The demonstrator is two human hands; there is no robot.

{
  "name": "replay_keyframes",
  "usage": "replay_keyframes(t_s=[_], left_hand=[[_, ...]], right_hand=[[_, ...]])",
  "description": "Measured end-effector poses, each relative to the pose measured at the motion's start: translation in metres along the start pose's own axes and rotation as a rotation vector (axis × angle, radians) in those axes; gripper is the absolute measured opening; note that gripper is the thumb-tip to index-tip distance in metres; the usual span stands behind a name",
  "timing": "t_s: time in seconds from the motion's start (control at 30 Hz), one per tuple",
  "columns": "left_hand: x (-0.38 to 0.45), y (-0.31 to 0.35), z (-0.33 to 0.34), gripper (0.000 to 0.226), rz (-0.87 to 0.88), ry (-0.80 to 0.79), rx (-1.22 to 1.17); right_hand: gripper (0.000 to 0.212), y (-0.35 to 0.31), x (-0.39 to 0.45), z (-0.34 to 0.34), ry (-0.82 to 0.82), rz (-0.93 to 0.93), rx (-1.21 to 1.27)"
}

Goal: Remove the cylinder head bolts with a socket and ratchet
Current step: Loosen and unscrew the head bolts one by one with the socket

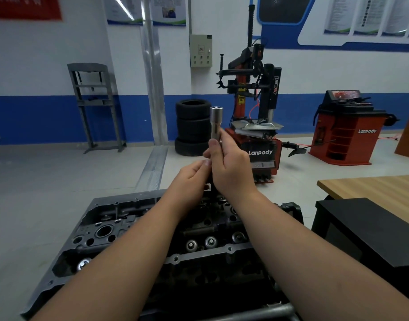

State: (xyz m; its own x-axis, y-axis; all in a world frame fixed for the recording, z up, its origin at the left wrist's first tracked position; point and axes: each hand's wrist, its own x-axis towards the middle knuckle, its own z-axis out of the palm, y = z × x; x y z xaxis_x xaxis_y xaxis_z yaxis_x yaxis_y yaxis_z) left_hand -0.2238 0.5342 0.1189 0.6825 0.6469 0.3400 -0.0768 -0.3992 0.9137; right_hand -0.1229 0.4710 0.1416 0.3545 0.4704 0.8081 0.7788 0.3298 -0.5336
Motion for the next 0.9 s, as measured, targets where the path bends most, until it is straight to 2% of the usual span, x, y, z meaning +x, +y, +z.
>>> replay_keyframes(t_s=[0.1, 0.17, 0.3, 0.4, 0.53, 0.6, 0.73, 0.83, 0.9], left_hand=[[-0.0001, 0.0015, -0.001, 0.031, 0.006, 0.019, 0.041], [0.0001, 0.0016, -0.0007, 0.027, 0.004, 0.035, 0.037], [-0.0001, 0.0014, 0.0005, 0.027, 0.002, 0.02, -0.01], [-0.0021, 0.0024, 0.0015, 0.031, 0.006, -0.034, -0.026], [-0.0007, 0.0019, -0.0004, 0.021, 0.008, 0.001, 0.002], [0.0002, -0.0004, -0.0017, 0.013, 0.013, 0.034, 0.013], [0.0014, -0.0014, -0.0018, 0.014, 0.014, 0.045, 0.003], [-0.0004, 0.0022, 0.0002, 0.033, -0.003, -0.003, -0.024], [-0.0011, 0.0024, 0.0003, 0.032, 0.002, -0.005, -0.016]], right_hand=[[0.046, -0.0006, -0.0019, 0.0006, -0.035, 0.077, 0.062], [0.043, -0.0018, -0.0019, 0.0002, -0.029, 0.054, 0.054], [0.021, -0.0005, 0.0004, -0.0015, 0.086, -0.079, -0.06], [0.024, -0.0014, 0.0, -0.0002, 0.049, -0.081, -0.049], [0.045, -0.006, -0.003, -0.0007, 0.021, 0.027, 0.043], [0.038, -0.0046, -0.0026, -0.0009, 0.03, 0.008, 0.038], [0.015, -0.0038, -0.0018, 0.0003, 0.079, -0.111, -0.031], [0.021, -0.0013, -0.0003, 0.0002, 0.055, -0.071, -0.009], [0.023, -0.0023, -0.0004, -0.0013, 0.036, -0.021, 0.035]])
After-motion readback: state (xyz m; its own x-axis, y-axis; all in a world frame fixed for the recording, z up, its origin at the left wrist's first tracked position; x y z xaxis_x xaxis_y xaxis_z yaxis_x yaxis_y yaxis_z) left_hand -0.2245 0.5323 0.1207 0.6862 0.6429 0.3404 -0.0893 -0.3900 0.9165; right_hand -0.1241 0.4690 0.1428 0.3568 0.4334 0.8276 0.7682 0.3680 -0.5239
